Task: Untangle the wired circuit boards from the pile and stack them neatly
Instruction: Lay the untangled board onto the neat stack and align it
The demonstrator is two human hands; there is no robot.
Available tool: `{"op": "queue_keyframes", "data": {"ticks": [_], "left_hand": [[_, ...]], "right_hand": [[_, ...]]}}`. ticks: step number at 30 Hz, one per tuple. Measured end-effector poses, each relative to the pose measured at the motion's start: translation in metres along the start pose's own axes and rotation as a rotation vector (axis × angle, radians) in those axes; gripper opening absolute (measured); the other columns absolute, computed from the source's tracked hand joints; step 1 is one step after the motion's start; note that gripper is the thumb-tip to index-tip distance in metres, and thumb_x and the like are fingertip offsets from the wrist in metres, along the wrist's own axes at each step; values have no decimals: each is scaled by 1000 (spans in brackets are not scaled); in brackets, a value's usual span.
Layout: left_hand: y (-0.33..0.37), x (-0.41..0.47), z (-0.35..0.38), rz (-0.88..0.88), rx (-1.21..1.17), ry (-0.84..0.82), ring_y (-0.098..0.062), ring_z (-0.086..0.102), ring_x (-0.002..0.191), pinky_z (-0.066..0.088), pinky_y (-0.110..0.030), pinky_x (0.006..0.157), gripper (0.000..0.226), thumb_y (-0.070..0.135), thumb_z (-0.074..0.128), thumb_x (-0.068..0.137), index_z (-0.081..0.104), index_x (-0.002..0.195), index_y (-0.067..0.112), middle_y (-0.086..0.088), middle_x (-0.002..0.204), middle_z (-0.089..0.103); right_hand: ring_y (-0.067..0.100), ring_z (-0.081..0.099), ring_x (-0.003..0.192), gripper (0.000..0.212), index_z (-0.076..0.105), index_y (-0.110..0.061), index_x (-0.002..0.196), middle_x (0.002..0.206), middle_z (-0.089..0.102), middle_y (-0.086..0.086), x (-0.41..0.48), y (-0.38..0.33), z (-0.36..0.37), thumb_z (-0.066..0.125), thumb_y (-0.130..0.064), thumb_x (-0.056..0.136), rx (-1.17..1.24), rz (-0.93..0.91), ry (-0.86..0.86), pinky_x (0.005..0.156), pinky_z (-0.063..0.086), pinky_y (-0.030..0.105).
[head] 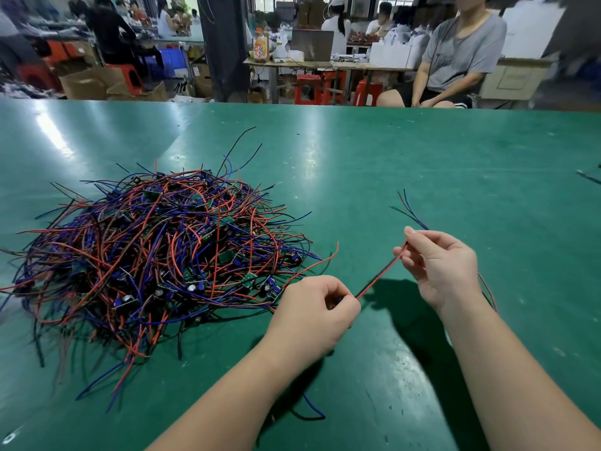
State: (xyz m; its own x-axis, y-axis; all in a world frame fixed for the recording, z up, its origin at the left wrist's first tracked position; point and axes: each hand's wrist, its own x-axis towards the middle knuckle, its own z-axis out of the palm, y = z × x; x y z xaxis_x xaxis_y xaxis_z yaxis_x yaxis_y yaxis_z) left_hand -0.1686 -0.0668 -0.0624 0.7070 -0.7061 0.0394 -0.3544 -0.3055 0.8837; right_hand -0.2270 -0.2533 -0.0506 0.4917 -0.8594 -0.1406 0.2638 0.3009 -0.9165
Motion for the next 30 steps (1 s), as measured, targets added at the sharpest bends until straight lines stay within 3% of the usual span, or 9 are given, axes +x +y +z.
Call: {"op": "queue_keyframes", "data": {"ticks": [5, 9, 12, 16, 20, 22, 25, 27, 30], "left_hand": [[-4, 1, -3, -49, -32, -18, -4, 48, 42, 40, -16, 42, 15, 24, 58, 77, 64, 66, 18, 6, 58, 68], [-6, 9, -2, -117, -255, 79, -3, 34, 33, 28, -14, 36, 14, 14, 57, 87, 65, 76, 15, 8, 60, 68], [-5, 10, -3, -216, -536, 138, -6, 45, 37, 36, -17, 36, 11, 17, 59, 92, 62, 82, 13, 2, 66, 70], [-1, 14, -9, -313, -849, 165, -18, 68, 69, 55, -25, 59, 30, 32, 52, 93, 63, 91, 4, -10, 83, 72], [-2, 18, -15, -436, -1074, 86, -29, 63, 102, 49, -39, 94, 65, 55, 33, 96, 55, 119, -1, -18, 112, 67], [-1, 16, -17, -409, -1143, -24, -26, 58, 118, 38, -43, 109, 75, 62, 30, 92, 48, 132, 1, -15, 123, 64], [2, 14, -18, -366, -1146, -128, -22, 42, 135, 24, -40, 117, 90, 68, 35, 78, 37, 143, 6, -11, 143, 47], [3, 14, -19, -347, -1150, -153, -21, 40, 135, 29, -37, 113, 93, 69, 37, 71, 39, 142, 9, -9, 144, 46], [2, 13, -21, -325, -1152, -178, -15, 51, 125, 39, -33, 103, 87, 69, 37, 70, 48, 133, 11, -6, 130, 60]], "right_hand": [[1, 55, 40, 18, 52, -9, 76, 61, 55, 4, 13, -12, -23, 65, -7, 89, 129, 14, 170, 42, 43, 10], [6, 52, 36, 18, 48, -9, 80, 60, 51, 8, -1, -5, -9, 59, -13, 94, 19, 71, 86, 37, 40, 13], [17, 55, 34, 22, 47, -13, 80, 54, 55, 5, -31, 7, 15, 59, -25, 94, -189, 26, -132, 34, 40, 18], [9, 53, 44, 33, 50, -24, 77, 67, 57, -10, -68, 28, 36, 76, -44, 73, -621, -376, -418, 44, 45, 25], [4, 55, 58, 32, 57, -27, 84, 79, 63, -11, -72, 34, 39, 84, -24, 66, -900, -515, -470, 58, 46, 15], [5, 57, 55, 29, 58, -28, 81, 78, 65, -13, -69, 35, 37, 82, -15, 69, -898, -497, -400, 59, 48, 17], [5, 59, 52, 25, 61, -25, 77, 74, 67, -11, -63, 30, 33, 78, -6, 73, -816, -450, -311, 56, 49, 21], [14, 62, 51, 23, 63, -18, 77, 71, 69, -5, -59, 20, 31, 74, 2, 75, -627, -320, -317, 50, 51, 28], [15, 59, 41, 18, 63, -5, 78, 58, 66, 0, -41, -4, 24, 67, 12, 77, -389, -181, -257, 41, 46, 20]]}}
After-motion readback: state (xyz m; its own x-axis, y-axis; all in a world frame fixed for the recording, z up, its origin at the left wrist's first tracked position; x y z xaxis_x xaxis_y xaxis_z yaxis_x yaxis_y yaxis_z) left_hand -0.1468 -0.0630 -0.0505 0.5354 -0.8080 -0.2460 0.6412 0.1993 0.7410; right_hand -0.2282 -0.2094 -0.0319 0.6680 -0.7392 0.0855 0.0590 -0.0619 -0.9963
